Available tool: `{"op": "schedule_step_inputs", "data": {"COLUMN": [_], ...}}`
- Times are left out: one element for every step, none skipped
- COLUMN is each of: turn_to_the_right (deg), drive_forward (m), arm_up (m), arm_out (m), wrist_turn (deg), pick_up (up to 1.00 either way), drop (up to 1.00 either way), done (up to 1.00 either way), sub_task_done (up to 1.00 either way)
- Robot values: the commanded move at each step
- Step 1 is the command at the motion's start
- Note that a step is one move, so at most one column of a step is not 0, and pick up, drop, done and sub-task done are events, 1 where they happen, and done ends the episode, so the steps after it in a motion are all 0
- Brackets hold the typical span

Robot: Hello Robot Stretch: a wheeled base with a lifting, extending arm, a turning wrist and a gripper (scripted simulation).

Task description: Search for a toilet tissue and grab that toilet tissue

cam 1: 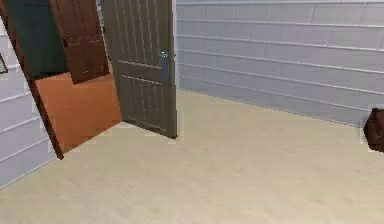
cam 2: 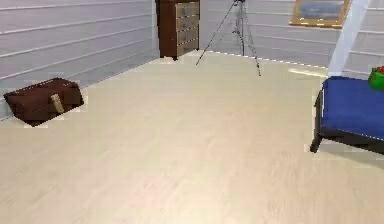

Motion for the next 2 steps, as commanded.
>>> {"op": "schedule_step_inputs", "data": {"turn_to_the_right": [-21.0, 0.0], "drive_forward": [0.0, 1.0], "arm_up": [0.0, 0.0], "arm_out": [0.0, 0.0], "wrist_turn": [0.0, 0.0], "pick_up": [0.0, 0.0], "drop": [0.0, 0.0], "done": [0.0, 0.0], "sub_task_done": [0.0, 0.0]}}
